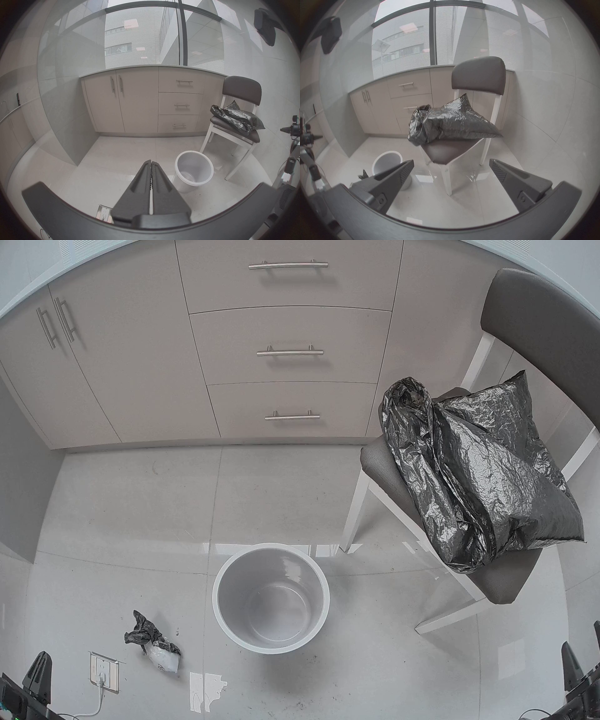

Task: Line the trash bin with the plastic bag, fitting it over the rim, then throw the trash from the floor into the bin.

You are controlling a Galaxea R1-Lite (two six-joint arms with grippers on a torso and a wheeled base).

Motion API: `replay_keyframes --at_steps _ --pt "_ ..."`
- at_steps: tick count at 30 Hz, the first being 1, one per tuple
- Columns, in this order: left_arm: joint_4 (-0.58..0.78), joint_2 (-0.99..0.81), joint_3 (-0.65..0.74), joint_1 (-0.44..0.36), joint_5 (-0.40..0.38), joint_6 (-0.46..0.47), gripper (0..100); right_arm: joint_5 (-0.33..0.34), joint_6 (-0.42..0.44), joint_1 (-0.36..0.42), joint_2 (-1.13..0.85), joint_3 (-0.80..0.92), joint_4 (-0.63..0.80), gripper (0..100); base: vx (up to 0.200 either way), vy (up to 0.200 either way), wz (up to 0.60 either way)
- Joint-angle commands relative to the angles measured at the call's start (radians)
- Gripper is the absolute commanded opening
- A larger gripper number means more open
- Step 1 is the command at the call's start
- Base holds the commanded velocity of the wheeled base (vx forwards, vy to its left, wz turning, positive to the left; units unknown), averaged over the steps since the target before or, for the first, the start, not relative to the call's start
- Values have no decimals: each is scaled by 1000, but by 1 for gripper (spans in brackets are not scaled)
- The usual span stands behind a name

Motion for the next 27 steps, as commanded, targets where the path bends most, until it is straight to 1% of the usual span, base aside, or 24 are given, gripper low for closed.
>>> replay_keyframes --at_steps 1,2,3,4,5,6,7,8,9,10,11,12,13,15,16,17,18,20,22,23,24,25,26,27 --pt "0 -16 15 0 -2 -1 0 -2 244 25 284 -530 -10 100 0 0 0" --pt "0 -16 15 0 0 -2 0 10 209 21 316 -581 12 100 0 0 0" --pt "0 -16 15 0 0 -2 0 12 200 21 323 -587 15 100 0 0 0" --pt "0 -16 15 0 0 -7 0 37 86 22 378 -601 41 100 0 0 0" --pt "-2 -16 13 0 2 -8 0 55 54 25 404 -585 40 100 0 0 0" --pt "-3 -16 2 0 3 -12 0 67 60 31 418 -578 38 100 0 0 0" --pt "0 -7 -104 -6 -3 -67 0 93 100 47 451 -559 35 100 0 0 0" --pt "17 18 -222 -12 -5 -136 0 101 137 56 470 -548 33 100 0 0 0" --pt "61 74 -357 -29 -9 -220 0 110 187 70 488 -545 32 100 0 0 0" --pt "118 128 -466 -47 -21 -272 0 119 232 90 504 -545 26 100 0 0 0" --pt "187 176 -578 -72 -48 -306 0 129 281 119 522 -547 7 100 0 0 0" --pt "248 202 -660 -95 -78 -320 0 133 315 150 534 -545 -19 100 0 0 0" --pt "281 215 -690 -112 -109 -320 0 132 332 177 548 -545 -43 100 0 0 0" --pt "293 238 -673 -135 -195 -308 0 127 341 229 600 -539 -82 100 0 0 0" --pt "293 248 -654 -136 -226 -305 0 124 342 239 625 -538 -89 100 0 0 0" --pt "293 248 -654 -136 -226 -305 0 124 342 239 625 -538 -89 100 0 0 0" --pt "291 278 -616 -135 -291 -305 0 119 341 240 677 -533 -100 100 0 0 0" --pt "290 341 -584 -139 -370 -306 0 119 319 266 728 -532 -105 100 0 0 0" --pt "287 383 -574 -142 -413 -306 0 118 299 311 743 -532 -106 100 0 0 0" --pt "279 424 -574 -144 -446 -309 0 113 286 358 761 -533 -108 100 0 0 0" --pt "279 424 -574 -144 -446 -309 0 113 286 358 761 -533 -108 100 0 0 0" --pt "276 464 -573 -142 -466 -309 0 98 284 395 780 -533 -109 100 0 0 0" --pt "273 508 -570 -144 -477 -311 0 46 284 444 823 -532 -120 100 0 0 0" --pt "270 524 -564 -144 -477 -312 0 12 282 470 852 -530 -131 100 0 0 0"
